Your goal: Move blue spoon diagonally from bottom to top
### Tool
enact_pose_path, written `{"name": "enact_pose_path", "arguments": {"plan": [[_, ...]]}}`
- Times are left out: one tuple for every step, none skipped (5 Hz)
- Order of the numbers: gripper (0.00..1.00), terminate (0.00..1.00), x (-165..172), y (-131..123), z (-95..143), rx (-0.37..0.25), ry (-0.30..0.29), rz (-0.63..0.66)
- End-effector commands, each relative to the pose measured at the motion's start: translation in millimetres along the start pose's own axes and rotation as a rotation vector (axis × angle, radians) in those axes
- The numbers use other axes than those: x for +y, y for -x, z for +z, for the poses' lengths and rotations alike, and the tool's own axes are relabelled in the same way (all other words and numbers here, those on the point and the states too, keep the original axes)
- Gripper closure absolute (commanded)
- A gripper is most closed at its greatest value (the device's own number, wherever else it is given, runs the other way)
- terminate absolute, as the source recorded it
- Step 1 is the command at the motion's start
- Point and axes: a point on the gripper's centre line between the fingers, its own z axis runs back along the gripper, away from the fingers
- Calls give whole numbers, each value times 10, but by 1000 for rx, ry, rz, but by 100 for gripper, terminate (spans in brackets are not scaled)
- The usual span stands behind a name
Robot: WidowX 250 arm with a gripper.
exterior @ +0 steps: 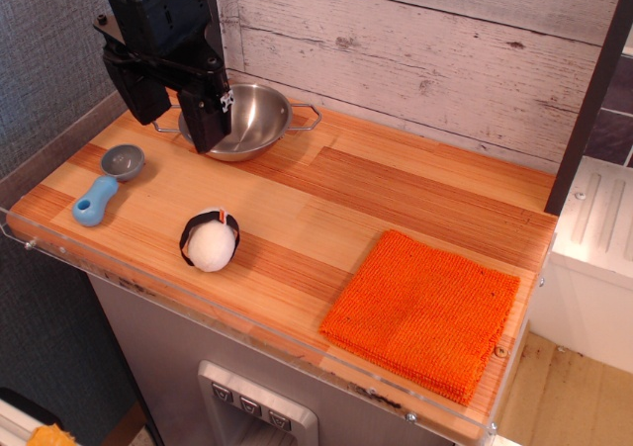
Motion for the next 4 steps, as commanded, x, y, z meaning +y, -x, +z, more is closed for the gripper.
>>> {"name": "enact_pose_path", "arguments": {"plan": [[0, 0, 0, 0, 0, 0, 0, 0], [0, 0, 214, 173, 53, -28, -51, 16], [0, 0, 483, 374, 54, -16, -89, 46], [0, 0, 752, 552, -12, 14, -129, 64]]}}
